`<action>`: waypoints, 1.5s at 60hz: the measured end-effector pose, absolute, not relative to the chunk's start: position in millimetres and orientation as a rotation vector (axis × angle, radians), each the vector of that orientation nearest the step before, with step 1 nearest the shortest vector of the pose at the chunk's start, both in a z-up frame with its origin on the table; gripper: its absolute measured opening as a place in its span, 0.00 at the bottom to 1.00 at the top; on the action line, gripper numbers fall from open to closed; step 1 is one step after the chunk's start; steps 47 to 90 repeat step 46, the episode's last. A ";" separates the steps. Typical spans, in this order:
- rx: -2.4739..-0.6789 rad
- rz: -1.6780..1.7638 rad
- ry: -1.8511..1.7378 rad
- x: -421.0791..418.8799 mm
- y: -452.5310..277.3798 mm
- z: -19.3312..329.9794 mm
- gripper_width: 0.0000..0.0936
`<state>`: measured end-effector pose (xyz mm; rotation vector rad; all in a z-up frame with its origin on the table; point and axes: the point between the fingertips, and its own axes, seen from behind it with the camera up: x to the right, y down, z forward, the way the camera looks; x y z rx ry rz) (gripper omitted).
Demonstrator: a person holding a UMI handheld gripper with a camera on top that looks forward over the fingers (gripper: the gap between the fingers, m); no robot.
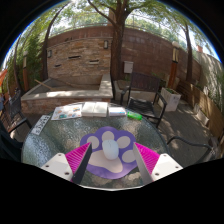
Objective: Arrange mouse
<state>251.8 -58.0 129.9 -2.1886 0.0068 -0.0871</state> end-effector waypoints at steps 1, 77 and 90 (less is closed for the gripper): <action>-2.182 -0.092 0.009 250.7 -65.4 136.9 0.90; -2.088 -0.189 0.017 194.5 -279.5 251.4 0.91; -2.088 -0.189 0.017 194.5 -279.5 251.4 0.91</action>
